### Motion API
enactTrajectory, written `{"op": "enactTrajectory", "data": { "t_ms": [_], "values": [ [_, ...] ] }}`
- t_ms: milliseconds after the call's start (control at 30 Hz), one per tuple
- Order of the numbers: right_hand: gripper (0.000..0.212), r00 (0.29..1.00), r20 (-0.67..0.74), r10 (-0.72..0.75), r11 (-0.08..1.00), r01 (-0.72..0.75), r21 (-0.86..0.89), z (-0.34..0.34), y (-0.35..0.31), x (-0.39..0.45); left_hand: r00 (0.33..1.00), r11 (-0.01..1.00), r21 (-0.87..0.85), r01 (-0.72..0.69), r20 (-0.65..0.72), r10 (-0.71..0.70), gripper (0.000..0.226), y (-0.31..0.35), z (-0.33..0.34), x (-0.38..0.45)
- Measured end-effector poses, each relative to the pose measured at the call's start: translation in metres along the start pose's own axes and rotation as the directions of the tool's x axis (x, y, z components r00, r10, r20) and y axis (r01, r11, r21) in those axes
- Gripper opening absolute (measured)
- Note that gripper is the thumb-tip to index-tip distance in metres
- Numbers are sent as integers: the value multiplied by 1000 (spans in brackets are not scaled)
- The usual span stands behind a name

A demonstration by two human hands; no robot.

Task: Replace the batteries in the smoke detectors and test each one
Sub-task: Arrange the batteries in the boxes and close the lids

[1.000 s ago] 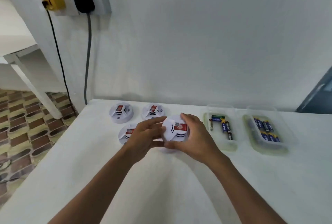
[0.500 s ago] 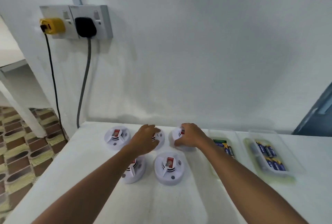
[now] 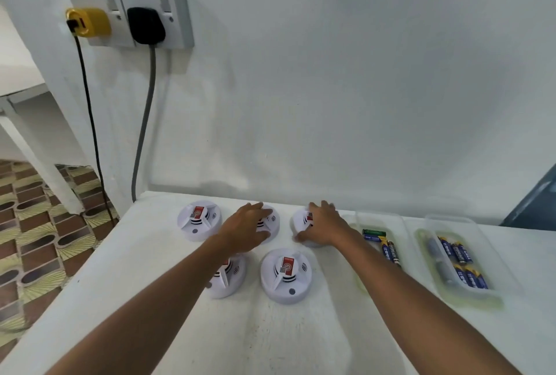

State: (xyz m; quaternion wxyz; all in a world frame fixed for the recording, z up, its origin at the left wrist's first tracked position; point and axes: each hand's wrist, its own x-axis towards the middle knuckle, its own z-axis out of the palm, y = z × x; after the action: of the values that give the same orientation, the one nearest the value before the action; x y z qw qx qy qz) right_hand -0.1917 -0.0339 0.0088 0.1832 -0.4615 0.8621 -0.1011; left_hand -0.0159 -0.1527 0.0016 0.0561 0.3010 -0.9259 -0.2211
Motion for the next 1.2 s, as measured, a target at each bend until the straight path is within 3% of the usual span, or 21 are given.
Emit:
{"op": "enactTrajectory", "data": {
  "t_ms": [67,167,233,333,433,600,967,1067,1200],
  "values": [
    [82,994,-95,-57,998,60,27,-2,-10,-16,998,999,-34,-30,-47,28,64,1,-5,-12],
    [59,948,-260,-186,951,240,196,4,-29,-52,969,987,-132,-97,-240,63,55,-4,-12,-49],
    [58,951,-172,-258,939,288,188,16,-38,-79,956,986,-131,-106,-288,65,50,-11,-10,-79],
    [81,956,-23,-292,956,292,16,41,-42,-101,965,995,-14,-97,-245,90,56,-32,3,-112],
    [88,961,-6,-277,956,276,-98,56,-44,-105,974,988,113,-105,-191,126,74,-49,16,-125],
    [76,956,-83,-283,956,273,-111,63,-43,-104,973,988,100,-121,-186,138,69,-50,19,-129],
    [83,952,-77,-298,952,289,-105,71,-40,-106,983,984,152,-94,-145,116,72,-49,13,-129],
    [89,948,-74,-310,950,305,-73,72,-41,-108,981,986,139,-89,-158,111,71,-40,9,-128],
    [76,912,-204,-356,923,377,76,58,-30,-124,949,982,83,-172,-255,188,64,-8,3,-118]
  ]
}}
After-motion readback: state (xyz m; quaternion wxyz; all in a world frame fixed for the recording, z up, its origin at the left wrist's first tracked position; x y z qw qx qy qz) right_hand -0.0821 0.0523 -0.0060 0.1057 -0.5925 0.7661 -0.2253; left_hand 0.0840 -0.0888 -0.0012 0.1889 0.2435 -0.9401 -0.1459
